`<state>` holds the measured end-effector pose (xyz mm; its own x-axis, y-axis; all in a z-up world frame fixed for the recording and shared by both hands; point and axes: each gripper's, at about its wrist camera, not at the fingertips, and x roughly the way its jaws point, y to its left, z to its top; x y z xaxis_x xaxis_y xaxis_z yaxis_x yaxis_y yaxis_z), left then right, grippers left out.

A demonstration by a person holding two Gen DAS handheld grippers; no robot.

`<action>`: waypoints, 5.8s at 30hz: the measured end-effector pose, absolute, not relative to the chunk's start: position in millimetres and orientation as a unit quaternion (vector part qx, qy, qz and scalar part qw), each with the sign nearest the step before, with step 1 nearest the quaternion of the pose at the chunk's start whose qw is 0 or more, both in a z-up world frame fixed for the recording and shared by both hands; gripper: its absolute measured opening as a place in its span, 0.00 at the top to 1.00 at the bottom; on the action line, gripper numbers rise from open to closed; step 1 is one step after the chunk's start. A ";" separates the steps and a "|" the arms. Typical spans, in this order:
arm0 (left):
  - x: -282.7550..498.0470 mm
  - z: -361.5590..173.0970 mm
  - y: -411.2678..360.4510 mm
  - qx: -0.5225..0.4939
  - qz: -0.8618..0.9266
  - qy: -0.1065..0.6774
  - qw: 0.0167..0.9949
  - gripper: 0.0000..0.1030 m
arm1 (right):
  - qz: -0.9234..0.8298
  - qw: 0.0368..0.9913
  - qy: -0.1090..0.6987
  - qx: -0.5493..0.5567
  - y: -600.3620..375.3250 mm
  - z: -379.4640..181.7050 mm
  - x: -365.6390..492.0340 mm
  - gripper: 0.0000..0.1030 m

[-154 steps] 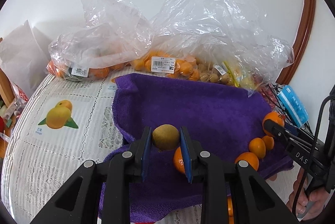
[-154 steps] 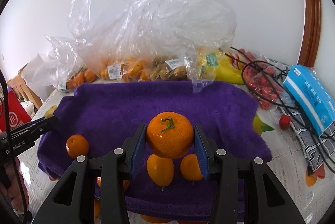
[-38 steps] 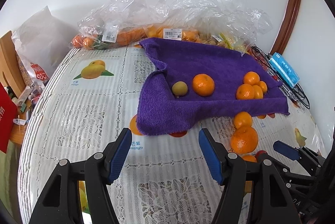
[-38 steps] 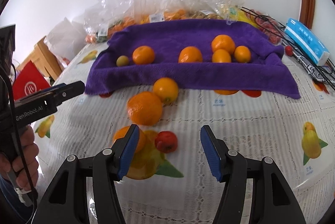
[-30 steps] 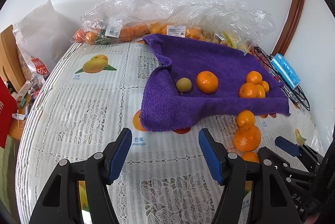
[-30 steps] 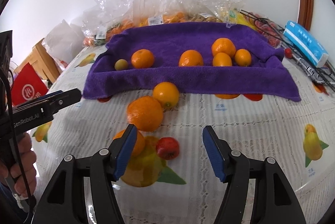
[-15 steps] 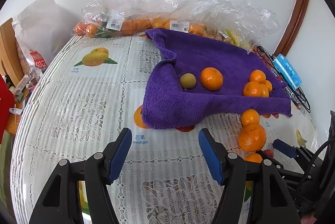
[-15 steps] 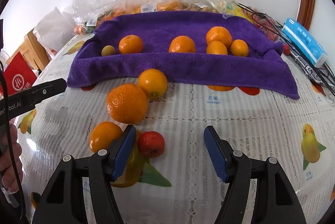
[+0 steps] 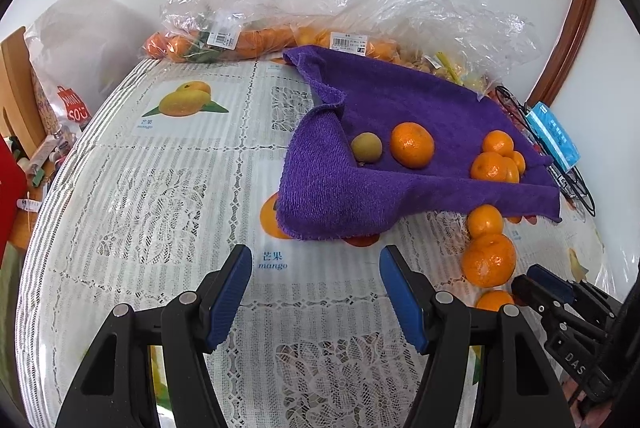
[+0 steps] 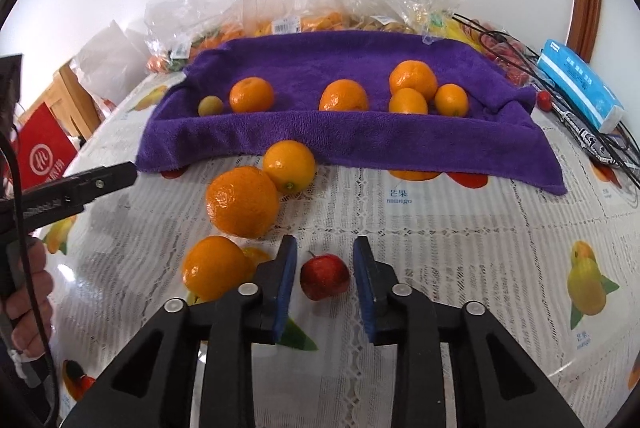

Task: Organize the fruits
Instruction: 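Close the right tool on the small red fruit, then close the left tool on a large orange while the right tool holds the red fruit, then lift both held fruits and carry them over the purple towel, then lower the orange and red fruit onto the towel and open both tools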

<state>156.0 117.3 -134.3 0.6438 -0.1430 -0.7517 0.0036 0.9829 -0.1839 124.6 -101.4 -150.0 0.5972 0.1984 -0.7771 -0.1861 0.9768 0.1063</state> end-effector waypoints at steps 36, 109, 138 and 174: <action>171.3 -141.2 -0.1 -0.043 -0.130 0.462 0.876 0.38 | 0.044 0.918 0.393 0.020 -214.3 -136.0 101.8 0.76; 268.4 -101.9 53.6 -0.081 -0.041 0.371 0.924 0.60 | 0.092 0.940 0.328 0.029 -169.1 -95.8 269.5 0.76; 271.2 -115.0 45.6 -0.092 -0.053 0.384 0.917 0.60 | 0.096 0.927 0.362 0.012 -162.5 -126.5 273.7 0.76; 271.5 -112.6 44.5 -0.094 -0.069 0.386 0.915 0.60 | 0.101 0.926 0.364 -0.001 -157.3 -126.7 271.0 0.70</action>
<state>271.5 44.5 -112.6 0.6932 -0.1984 -0.6929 0.0537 0.9729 -0.2249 271.0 -157.3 -126.7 0.7150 0.1866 -0.6738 -0.1883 0.9795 0.0715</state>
